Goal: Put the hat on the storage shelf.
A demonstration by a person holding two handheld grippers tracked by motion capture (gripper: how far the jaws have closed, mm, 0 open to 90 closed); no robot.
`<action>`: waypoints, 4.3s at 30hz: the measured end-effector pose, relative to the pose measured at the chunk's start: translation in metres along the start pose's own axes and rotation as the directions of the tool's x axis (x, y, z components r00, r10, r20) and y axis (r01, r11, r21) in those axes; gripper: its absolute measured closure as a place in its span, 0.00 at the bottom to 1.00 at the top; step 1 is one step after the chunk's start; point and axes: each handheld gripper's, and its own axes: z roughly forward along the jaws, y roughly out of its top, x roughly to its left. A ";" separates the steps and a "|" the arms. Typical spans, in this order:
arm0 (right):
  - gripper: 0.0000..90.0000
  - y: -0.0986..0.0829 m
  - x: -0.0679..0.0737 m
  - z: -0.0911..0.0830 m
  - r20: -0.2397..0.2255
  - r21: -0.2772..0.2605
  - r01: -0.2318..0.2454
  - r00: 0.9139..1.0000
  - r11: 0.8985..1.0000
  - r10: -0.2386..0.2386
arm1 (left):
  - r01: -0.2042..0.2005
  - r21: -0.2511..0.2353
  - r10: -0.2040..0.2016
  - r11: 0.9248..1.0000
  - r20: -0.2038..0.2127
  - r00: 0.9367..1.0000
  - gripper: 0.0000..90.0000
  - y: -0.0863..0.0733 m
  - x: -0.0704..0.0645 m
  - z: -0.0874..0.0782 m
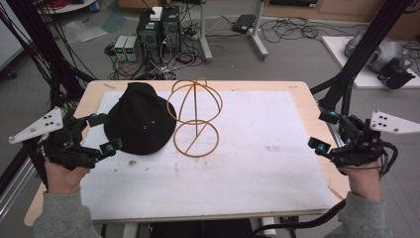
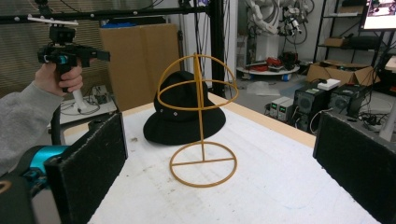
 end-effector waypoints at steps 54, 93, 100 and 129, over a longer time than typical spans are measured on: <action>0.02 -0.013 -0.011 -0.002 0.015 0.030 -0.043 0.999 0.999 0.042 | 0.008 0.115 -0.004 0.993 -0.030 1.000 0.02 0.047 0.082 0.049; 0.02 -0.027 -0.022 -0.016 0.029 0.030 -0.084 0.996 0.996 0.083 | 0.122 0.277 -0.101 0.953 -0.088 0.991 0.03 0.039 0.173 0.116; 0.02 -0.027 -0.022 -0.022 0.034 0.020 -0.085 0.996 0.996 0.085 | 0.143 0.306 -0.111 0.941 -0.119 0.987 0.03 0.023 0.179 0.125; 0.02 -0.028 -0.022 -0.022 0.033 0.031 -0.090 0.995 0.995 0.089 | 0.193 0.271 -0.138 0.943 -0.208 0.968 0.10 -0.016 0.190 0.125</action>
